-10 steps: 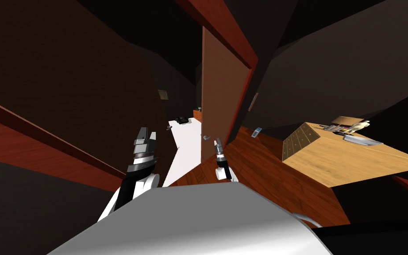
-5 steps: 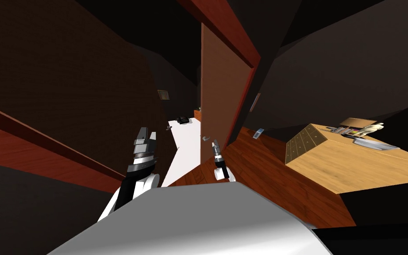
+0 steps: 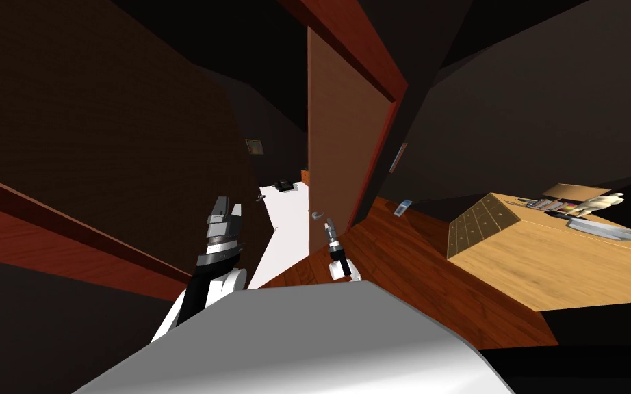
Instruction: Push the door open
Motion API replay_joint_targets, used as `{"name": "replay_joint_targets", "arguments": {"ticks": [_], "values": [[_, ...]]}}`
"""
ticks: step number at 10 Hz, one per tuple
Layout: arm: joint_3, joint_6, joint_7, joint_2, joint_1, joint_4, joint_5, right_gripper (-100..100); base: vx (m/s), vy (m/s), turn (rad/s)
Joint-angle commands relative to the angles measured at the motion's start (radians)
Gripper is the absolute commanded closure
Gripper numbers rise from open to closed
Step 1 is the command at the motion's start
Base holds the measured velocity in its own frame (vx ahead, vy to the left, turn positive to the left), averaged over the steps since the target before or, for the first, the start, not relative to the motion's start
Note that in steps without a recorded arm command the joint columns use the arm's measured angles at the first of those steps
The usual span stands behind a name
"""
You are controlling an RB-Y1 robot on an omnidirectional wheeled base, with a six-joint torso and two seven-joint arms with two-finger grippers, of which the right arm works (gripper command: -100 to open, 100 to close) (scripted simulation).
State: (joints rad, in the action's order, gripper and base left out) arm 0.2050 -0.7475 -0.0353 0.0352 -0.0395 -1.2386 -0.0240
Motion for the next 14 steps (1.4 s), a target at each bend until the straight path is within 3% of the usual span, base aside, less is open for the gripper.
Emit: {"name": "replay_joint_targets", "arguments": {"ticks": [1,2,5,8,9,14], "values": [[0.002,-0.002,0.002,-0.004,0.016,0.05,0.001,-100,0.031,-0.05,0.029],[0.002,-0.002,0.002,-0.004,0.016,0.051,0.001,-100,0.012,-0.026,0.002],[0.015,-0.012,0.013,-0.011,0.052,0.142,0.009,-100,0.033,-0.054,0.042],[0.021,-0.017,0.018,-0.015,0.07,0.196,0.012,-100,0.037,-0.054,0.033],[0.027,-0.022,0.023,-0.019,0.087,0.237,0.016,-100,0.038,-0.054,0.054],[0.039,-0.031,0.032,-0.028,0.119,0.33,0.022,-100,0.032,-0.06,0.031]]}}
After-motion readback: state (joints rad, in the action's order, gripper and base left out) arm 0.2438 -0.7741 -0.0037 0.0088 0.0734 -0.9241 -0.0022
